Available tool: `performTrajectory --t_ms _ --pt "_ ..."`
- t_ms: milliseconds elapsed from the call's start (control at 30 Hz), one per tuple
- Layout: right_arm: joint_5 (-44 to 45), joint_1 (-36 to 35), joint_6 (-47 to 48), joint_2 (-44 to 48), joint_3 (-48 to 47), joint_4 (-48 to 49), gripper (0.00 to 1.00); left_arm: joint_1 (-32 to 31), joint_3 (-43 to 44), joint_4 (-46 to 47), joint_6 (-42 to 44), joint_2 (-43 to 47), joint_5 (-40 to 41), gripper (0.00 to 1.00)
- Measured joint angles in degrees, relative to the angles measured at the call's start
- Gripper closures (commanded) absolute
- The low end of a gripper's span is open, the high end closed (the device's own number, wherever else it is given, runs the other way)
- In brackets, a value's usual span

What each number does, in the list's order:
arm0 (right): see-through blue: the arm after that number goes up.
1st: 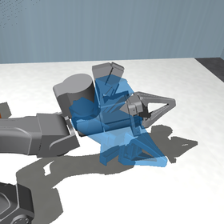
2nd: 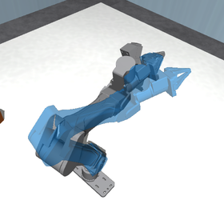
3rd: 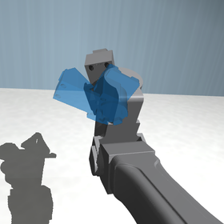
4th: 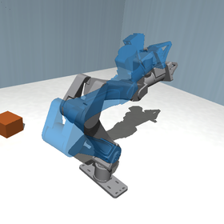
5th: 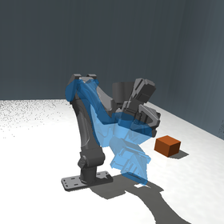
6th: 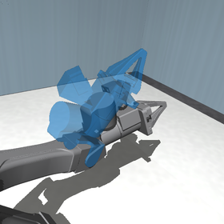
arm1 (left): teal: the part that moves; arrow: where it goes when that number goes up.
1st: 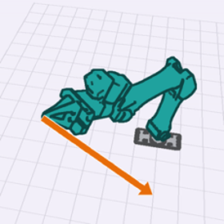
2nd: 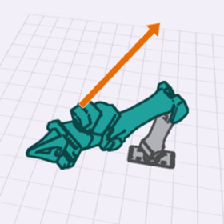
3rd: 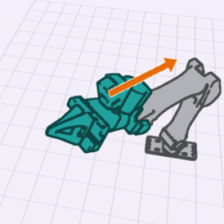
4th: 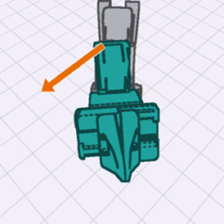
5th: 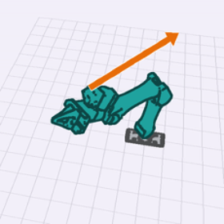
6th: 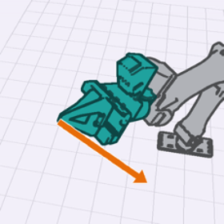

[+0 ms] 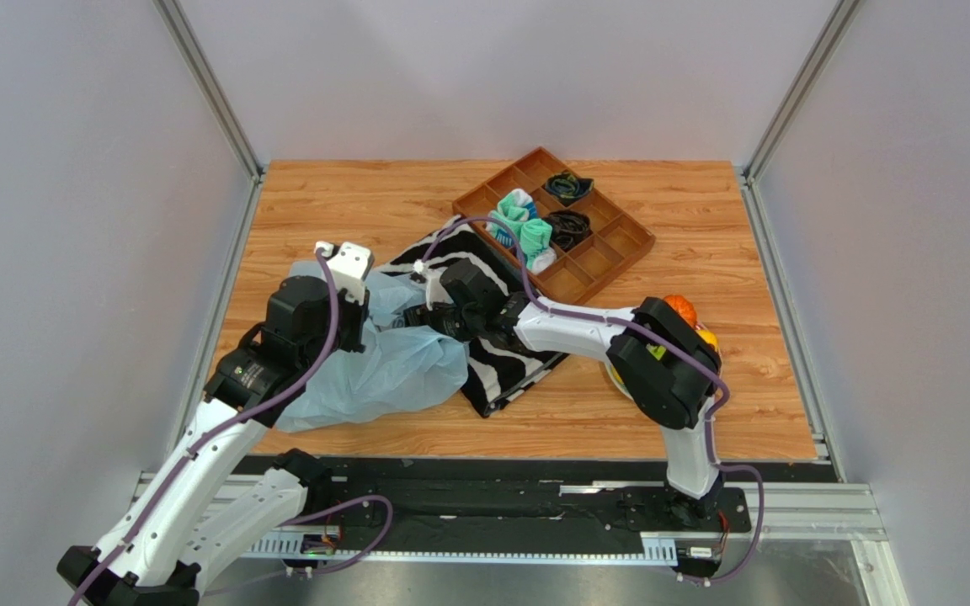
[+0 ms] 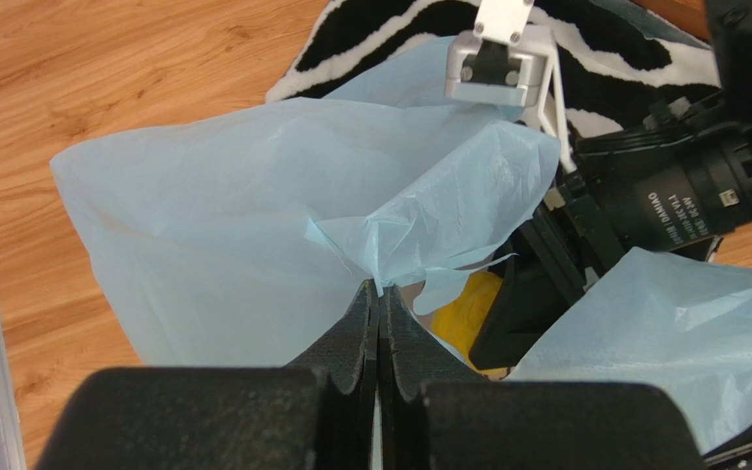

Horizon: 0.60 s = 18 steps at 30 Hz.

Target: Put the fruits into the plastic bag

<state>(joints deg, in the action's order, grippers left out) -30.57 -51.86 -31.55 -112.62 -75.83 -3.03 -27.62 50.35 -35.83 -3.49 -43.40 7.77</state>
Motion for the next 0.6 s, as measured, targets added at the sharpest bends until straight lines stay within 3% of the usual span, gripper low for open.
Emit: performTrajectory --t_ms 100,167,200,233,333,600 --pt "-0.1 -0.3 0.1 -1.4 -0.3 -0.8 0.61 0.0 0.0 0.0 0.0 -0.1 0.0 1.00" --pt "-0.1 -0.6 0.1 -2.1 -0.9 -1.1 0.54 0.0 0.0 0.0 0.0 -0.2 0.0 1.00" --pt "-0.2 -0.7 0.1 -2.4 -1.6 -1.3 0.50 0.0 0.0 0.0 0.0 -0.2 0.0 1.00" --pt "-0.1 -0.9 0.2 -2.6 -2.2 -1.5 0.39 0.0 0.0 0.0 0.0 -0.2 0.0 1.00" --pt "-0.1 -1.5 0.8 -3.3 -4.3 -2.0 0.25 0.0 0.0 0.0 0.0 -0.2 0.0 1.00" --pt "0.4 -3.0 2.9 -3.5 -5.4 -4.2 0.15 0.0 0.0 0.0 0.0 -0.2 0.0 1.00"
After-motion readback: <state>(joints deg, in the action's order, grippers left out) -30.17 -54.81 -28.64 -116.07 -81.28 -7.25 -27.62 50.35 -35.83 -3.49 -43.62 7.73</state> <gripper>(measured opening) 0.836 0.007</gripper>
